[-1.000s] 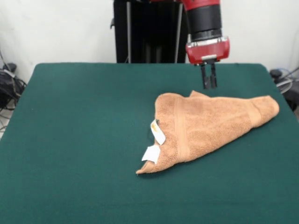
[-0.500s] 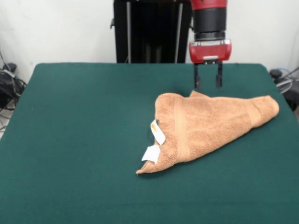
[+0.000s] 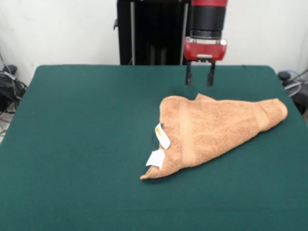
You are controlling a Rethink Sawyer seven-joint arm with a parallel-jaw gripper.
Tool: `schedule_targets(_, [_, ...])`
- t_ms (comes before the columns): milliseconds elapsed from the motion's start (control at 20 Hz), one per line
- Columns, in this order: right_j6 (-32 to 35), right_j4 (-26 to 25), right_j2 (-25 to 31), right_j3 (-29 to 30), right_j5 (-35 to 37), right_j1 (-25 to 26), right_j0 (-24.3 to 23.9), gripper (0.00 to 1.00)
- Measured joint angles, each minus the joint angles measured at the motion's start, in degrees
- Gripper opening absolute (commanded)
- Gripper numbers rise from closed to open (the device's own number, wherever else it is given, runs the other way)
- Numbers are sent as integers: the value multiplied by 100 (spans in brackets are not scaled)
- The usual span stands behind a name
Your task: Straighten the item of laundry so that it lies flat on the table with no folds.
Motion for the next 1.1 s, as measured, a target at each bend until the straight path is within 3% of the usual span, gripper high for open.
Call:
schedule_targets(450, [0, -404, -559, -193, 957, -160, 228, 100])
schedule_targets(1100, [0, -1370, -784, -646, 1242, -168, 398, 100])
